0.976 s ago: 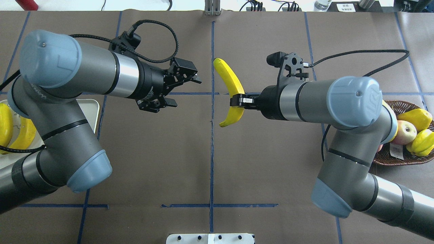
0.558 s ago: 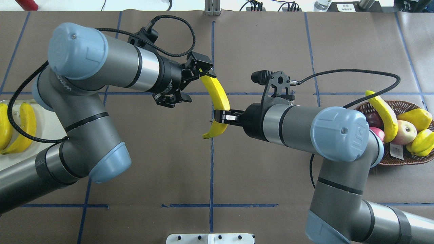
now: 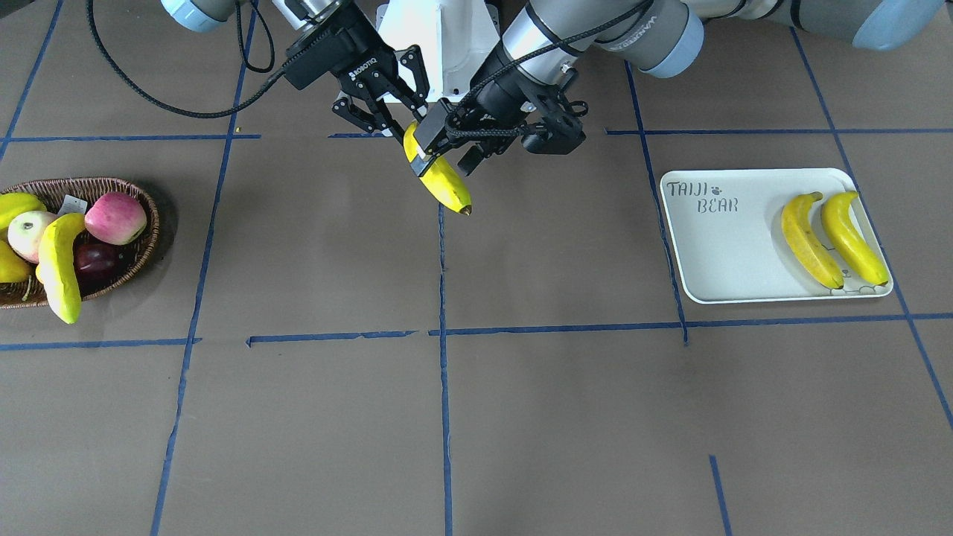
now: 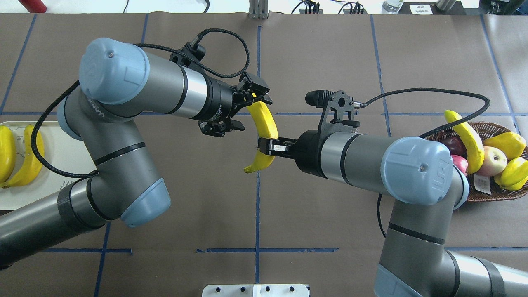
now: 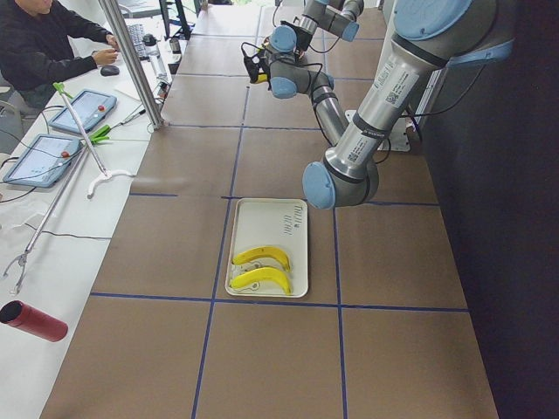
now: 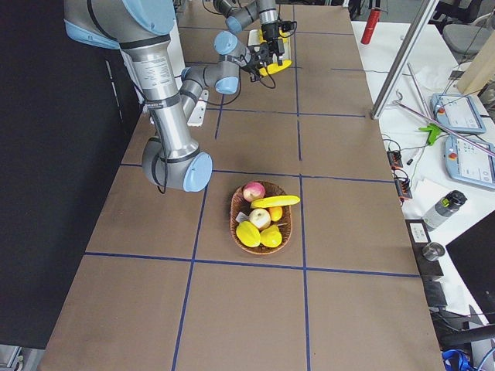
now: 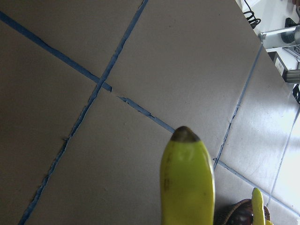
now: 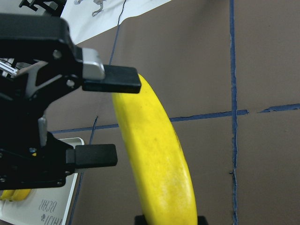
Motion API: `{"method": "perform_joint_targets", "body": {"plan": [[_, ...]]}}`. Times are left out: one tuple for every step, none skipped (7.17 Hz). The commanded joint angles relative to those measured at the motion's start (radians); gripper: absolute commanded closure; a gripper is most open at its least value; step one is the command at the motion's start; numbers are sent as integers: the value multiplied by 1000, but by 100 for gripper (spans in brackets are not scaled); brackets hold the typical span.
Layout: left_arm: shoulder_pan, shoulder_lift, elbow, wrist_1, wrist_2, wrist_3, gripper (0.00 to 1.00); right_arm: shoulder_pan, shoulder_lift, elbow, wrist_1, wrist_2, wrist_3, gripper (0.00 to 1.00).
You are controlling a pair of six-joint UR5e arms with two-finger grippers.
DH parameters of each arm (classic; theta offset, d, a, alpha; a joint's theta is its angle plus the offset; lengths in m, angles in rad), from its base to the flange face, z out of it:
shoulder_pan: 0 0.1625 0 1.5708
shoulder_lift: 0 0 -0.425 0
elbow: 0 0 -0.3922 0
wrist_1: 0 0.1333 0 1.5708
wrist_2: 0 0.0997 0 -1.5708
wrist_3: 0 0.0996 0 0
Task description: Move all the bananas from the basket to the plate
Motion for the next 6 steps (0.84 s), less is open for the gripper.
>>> {"method": "perform_joint_targets", "body": {"plan": [[6, 0, 1, -18, -1, 7, 100, -3, -2, 2, 2, 0, 0, 98], [4, 0, 3, -18, 0, 7, 100, -3, -4, 2, 2, 2, 0, 91], [-2, 2, 3, -18, 0, 7, 100, -14, -7, 8, 0, 3, 2, 1], [-5, 3, 3, -18, 0, 7, 100, -17, -7, 10, 0, -3, 2, 0], [-6, 3, 3, -18, 0, 6, 100, -17, -8, 15, 0, 3, 2, 0], [-8, 5, 3, -17, 0, 10, 100, -17, -17, 31, 0, 6, 2, 0]]}}
